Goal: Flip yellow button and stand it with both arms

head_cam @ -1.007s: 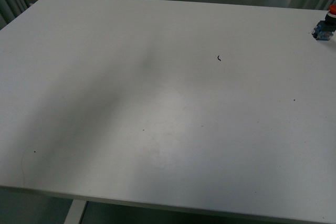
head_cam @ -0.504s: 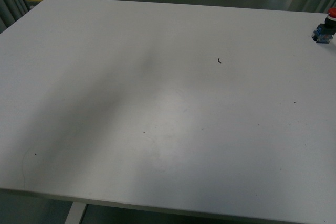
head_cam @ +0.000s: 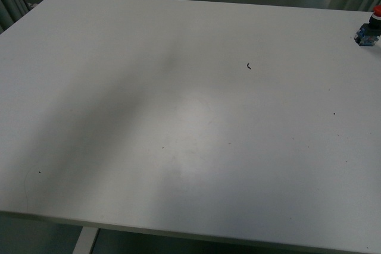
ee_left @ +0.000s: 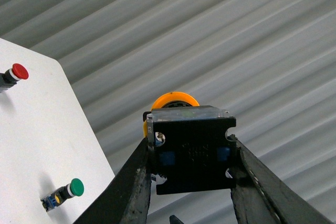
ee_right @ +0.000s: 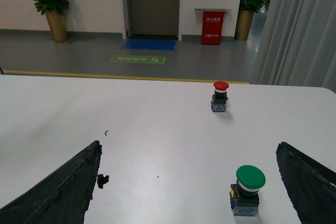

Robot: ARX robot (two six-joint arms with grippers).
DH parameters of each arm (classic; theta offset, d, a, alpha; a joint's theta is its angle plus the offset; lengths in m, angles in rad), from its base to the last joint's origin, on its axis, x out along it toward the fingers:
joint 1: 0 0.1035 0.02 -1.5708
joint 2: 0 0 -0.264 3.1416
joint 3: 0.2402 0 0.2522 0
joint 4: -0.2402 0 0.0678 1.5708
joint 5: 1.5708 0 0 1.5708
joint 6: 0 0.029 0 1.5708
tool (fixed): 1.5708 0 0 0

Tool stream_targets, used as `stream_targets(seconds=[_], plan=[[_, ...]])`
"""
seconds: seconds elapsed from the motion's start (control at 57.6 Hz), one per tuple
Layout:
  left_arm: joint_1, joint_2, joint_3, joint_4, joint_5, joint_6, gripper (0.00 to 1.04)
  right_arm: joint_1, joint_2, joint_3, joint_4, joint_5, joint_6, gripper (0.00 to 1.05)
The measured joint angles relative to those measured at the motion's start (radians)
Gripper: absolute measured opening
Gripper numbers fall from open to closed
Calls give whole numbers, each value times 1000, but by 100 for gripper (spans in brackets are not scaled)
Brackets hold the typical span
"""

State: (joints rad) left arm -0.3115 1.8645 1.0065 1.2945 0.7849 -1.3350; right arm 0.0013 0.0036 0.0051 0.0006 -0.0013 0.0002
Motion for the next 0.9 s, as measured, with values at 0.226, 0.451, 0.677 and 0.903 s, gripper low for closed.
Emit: stream_targets(seconds=[0.226, 0.451, 0.677, 0.903], plan=[[0, 0, 0, 0, 0, -3, 35, 50, 296, 94, 106, -72, 293, 97], [0, 0, 0, 0, 0, -3, 35, 135, 780, 312, 364, -77, 649, 97], [0, 1, 0, 0, 0, -3, 35, 263, 1029, 490, 428, -21, 796, 97], [0, 1, 0, 0, 0, -3, 35, 349, 1176, 665, 428, -2, 869, 97]])
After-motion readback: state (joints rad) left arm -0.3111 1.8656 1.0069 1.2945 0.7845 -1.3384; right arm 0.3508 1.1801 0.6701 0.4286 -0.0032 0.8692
